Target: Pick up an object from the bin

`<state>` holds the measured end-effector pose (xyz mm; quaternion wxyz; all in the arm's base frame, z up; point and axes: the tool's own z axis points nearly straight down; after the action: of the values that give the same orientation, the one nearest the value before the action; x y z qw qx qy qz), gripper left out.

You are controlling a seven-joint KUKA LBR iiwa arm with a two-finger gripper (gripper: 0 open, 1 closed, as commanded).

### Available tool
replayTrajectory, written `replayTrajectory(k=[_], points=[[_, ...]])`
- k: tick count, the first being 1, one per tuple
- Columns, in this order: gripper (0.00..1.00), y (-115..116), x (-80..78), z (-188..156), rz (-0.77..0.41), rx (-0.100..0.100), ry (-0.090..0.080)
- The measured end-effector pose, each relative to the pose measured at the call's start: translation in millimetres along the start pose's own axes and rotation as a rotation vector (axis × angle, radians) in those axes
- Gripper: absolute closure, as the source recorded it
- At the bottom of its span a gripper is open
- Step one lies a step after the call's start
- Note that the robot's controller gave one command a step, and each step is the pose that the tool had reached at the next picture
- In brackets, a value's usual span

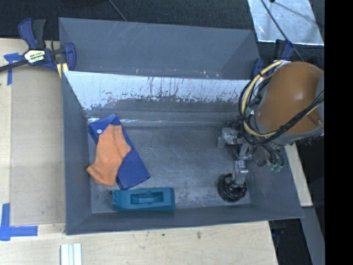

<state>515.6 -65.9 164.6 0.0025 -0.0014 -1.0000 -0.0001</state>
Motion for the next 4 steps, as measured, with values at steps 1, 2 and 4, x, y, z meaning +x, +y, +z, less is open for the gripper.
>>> replayTrajectory(k=[1,2,4], points=[[0.0,0,-1.6,-5,-0.002,0.001,-0.008],[0.0,-12,-3.5,17,-0.087,0.002,-0.016],[1.0,-67,25.8,90,-0.132,0.003,-0.014]])
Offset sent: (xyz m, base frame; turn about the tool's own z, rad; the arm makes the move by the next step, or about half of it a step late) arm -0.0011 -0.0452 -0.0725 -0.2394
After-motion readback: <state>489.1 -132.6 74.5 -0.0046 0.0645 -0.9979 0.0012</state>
